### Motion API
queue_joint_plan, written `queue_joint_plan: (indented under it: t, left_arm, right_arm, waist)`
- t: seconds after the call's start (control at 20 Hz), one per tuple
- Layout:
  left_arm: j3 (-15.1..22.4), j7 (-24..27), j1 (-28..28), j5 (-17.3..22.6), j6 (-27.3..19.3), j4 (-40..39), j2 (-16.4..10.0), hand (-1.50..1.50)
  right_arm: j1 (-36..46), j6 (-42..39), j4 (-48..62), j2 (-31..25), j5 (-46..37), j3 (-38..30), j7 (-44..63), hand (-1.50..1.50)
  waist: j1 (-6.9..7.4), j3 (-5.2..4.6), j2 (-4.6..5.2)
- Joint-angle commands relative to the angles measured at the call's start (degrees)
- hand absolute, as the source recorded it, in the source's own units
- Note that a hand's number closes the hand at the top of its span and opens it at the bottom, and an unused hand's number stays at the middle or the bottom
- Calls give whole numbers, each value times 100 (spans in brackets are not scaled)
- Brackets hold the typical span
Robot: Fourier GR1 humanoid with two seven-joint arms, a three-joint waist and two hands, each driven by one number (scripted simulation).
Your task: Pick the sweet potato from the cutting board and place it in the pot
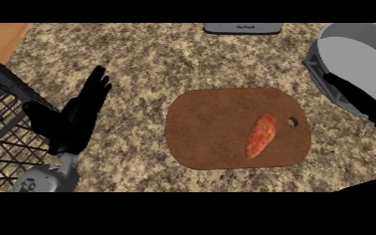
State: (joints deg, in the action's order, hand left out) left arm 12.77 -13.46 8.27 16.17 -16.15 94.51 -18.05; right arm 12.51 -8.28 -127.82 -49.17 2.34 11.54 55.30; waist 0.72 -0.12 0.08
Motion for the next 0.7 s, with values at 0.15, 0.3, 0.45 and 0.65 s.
queue_joint_plan:
  t: [0.15, 0.3, 0.45, 0.65]
  left_arm:
    - [-117, -286, 46, -193, -84, 146, 106, 0]
    - [-49, -470, 174, -293, -67, 150, 168, 0]
    - [-173, -416, -294, -182, 55, 596, 42, 0]
    - [-154, -113, 6, -419, 49, -32, 427, 0]
  right_arm:
    - [285, -433, 656, 520, -164, 492, 501, -150]
    - [433, -484, 498, 643, -316, 817, 978, -150]
    - [150, -533, 753, 563, -602, 872, 758, -150]
    - [52, -449, 742, 1010, -1118, 1102, 793, -150]
  waist:
    - [-28, 10, -2]
    - [-46, 8, -8]
    - [-27, 10, -16]
    - [-71, 10, -8]
